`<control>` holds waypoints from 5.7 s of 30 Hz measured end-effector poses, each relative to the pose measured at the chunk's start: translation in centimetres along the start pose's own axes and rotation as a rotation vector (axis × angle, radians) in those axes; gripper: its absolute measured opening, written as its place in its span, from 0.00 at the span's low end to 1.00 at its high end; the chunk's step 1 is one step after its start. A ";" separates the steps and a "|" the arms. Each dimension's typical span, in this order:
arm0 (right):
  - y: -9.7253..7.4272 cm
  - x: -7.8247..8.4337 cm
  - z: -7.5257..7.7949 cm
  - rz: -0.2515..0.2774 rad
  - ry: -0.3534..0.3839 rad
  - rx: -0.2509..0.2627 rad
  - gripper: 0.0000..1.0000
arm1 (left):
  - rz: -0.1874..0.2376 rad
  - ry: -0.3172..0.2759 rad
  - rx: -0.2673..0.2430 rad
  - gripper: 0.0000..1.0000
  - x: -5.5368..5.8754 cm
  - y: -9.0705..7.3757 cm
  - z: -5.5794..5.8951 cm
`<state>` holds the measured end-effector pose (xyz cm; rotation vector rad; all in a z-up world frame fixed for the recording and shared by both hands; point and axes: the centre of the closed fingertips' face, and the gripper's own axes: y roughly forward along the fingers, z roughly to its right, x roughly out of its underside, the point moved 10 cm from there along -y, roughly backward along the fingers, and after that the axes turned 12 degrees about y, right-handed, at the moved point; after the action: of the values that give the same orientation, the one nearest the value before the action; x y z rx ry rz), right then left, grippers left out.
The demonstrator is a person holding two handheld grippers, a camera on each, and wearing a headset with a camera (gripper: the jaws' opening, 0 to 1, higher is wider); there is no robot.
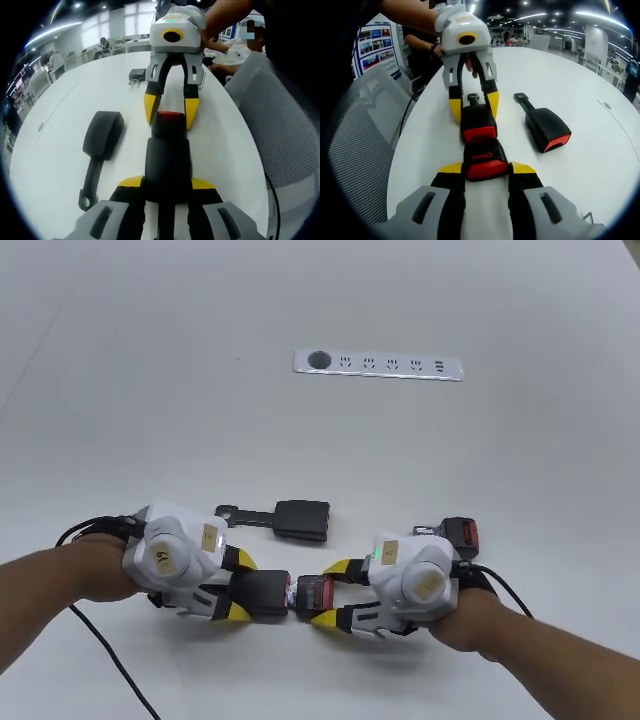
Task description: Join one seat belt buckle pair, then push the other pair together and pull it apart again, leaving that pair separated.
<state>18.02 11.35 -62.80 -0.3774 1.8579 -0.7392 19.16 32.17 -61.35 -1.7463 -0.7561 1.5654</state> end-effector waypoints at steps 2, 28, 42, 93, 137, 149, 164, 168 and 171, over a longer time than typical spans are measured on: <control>0.0 0.0 0.1 0.002 -0.002 -0.003 0.31 | 0.002 0.002 0.002 0.33 -0.1 0.0 0.0; -1.1 -0.6 -0.5 0.003 -0.040 0.088 0.33 | -0.127 0.060 -0.008 0.39 -0.9 0.2 0.3; -8.9 0.9 3.5 0.155 0.137 0.189 0.79 | -0.044 0.037 -0.151 0.61 -2.7 -2.8 -2.0; -13.7 6.4 12.5 -0.029 0.164 0.159 0.76 | -0.016 0.016 -0.043 0.56 -2.9 2.7 -9.7; -12.9 5.5 13.3 -0.100 0.080 0.172 0.35 | -0.041 0.025 -0.031 0.33 -3.0 2.8 -10.3; -9.8 3.6 12.2 -0.082 0.051 0.154 0.35 | -0.044 0.009 -0.032 0.33 -2.9 2.8 -10.1; -6.7 1.7 11.0 -0.048 0.058 0.120 0.35 | -0.059 0.001 -0.034 0.33 -3.1 2.7 -10.0; -5.4 0.9 10.5 -0.042 0.043 0.107 0.35 | -0.064 -0.002 -0.033 0.33 -3.2 2.8 -10.0; -4.7 0.4 10.3 -0.038 0.035 0.104 0.35 | -0.070 0.000 -0.031 0.33 -3.3 2.8 -10.0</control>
<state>26.88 4.28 -62.69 -0.3357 1.8406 -0.8694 28.70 26.91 -60.98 -1.7236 -0.8368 1.5141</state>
